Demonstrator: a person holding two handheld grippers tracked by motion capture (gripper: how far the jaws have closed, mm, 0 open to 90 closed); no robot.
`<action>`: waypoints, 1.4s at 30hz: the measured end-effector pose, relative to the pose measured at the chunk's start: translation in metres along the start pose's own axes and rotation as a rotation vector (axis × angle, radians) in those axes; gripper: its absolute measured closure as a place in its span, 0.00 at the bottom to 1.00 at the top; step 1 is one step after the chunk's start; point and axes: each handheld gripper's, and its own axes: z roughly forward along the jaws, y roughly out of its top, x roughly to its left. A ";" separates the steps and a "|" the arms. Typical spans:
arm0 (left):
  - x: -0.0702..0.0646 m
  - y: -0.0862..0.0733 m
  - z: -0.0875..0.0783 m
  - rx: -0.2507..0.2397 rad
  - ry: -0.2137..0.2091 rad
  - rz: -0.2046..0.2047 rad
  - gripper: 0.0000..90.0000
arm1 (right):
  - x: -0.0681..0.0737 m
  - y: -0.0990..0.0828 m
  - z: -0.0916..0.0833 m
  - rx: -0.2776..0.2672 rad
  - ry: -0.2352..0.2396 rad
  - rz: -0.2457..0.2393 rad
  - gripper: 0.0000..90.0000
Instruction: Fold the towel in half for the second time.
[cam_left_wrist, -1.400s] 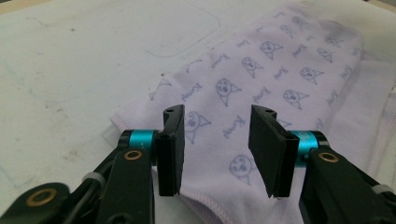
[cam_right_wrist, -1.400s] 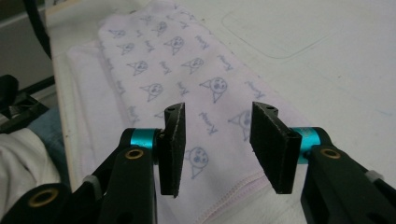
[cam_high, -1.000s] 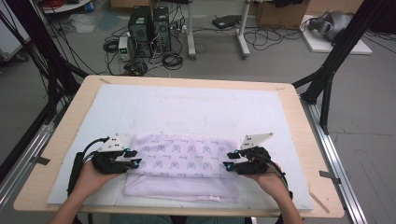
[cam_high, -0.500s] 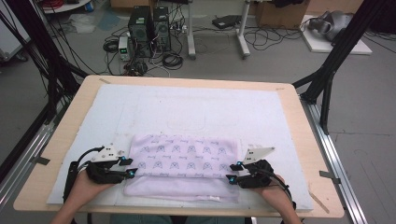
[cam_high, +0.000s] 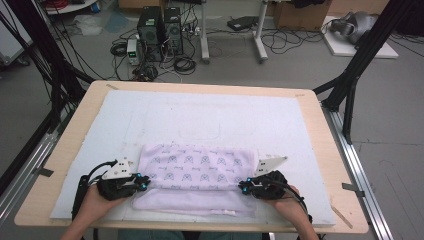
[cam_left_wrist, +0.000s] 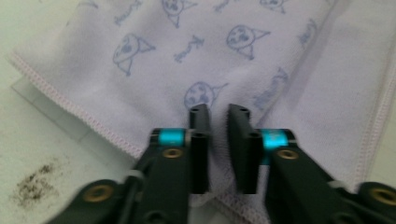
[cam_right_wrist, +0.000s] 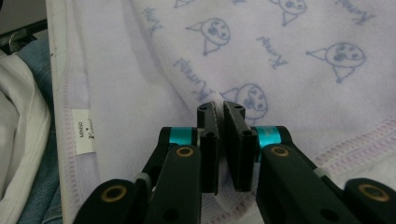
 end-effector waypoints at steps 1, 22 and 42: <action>-0.001 0.002 0.000 0.000 0.008 0.011 0.95 | -0.002 0.001 -0.001 0.006 0.005 0.005 0.95; -0.024 0.004 -0.036 -0.072 0.008 -0.026 0.61 | 0.017 0.009 -0.053 -0.084 0.126 -0.050 0.73; 0.062 0.030 0.030 -0.029 0.212 -0.210 0.57 | -0.073 0.040 0.003 -0.070 -0.144 0.117 0.68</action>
